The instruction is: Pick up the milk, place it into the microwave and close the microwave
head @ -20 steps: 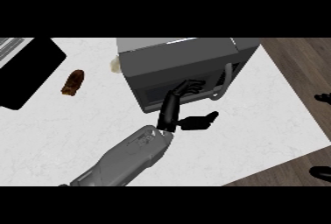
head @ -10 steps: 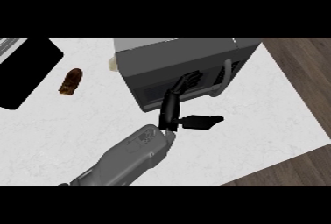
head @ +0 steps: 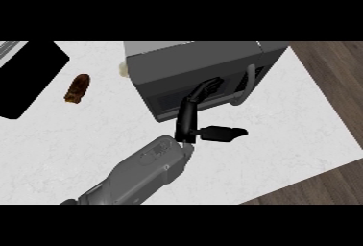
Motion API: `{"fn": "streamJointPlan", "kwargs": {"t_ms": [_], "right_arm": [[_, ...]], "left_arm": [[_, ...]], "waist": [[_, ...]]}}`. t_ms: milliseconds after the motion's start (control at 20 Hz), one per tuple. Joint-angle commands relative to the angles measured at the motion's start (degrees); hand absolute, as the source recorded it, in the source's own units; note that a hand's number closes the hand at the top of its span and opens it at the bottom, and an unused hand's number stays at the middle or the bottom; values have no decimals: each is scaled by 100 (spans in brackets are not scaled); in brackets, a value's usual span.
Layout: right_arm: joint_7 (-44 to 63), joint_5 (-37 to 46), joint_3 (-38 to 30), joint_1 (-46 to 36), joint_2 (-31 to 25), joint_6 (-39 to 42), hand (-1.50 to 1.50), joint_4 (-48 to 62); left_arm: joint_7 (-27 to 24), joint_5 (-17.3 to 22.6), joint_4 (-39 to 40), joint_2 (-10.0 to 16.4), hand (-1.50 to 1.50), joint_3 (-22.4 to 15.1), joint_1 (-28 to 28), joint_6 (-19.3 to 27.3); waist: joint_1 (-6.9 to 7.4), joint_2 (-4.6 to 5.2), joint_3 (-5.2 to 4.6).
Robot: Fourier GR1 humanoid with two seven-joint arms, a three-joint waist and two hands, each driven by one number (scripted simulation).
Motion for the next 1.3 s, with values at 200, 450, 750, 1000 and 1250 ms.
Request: {"fn": "streamJointPlan", "kwargs": {"t_ms": [200, 450, 750, 1000, 1250], "right_arm": [[63, 59, 24, -266, -56, -48, 150, 163], [258, -1162, 309, -203, 657, 471, -150, 674], [427, -1593, 283, -321, 625, 757, -150, 1043], [532, -1886, 185, -462, 504, 949, -150, 1290], [618, -2093, 122, -667, 375, 1101, -150, 1521]], "left_arm": [[-156, 340, 465, 3, -150, 361, -497, 52], [-257, 464, 413, 3, -150, 234, -462, 62], [-448, 633, 494, 3, -150, 210, -467, -13], [-553, 741, 582, 3, -150, 203, -487, -1], [-636, 851, 621, 3, -150, 160, -532, -2]], "waist": [[56, 94, 1], [77, 134, 30], [60, 142, 19], [6, 141, 21], [16, 152, 20]]}}
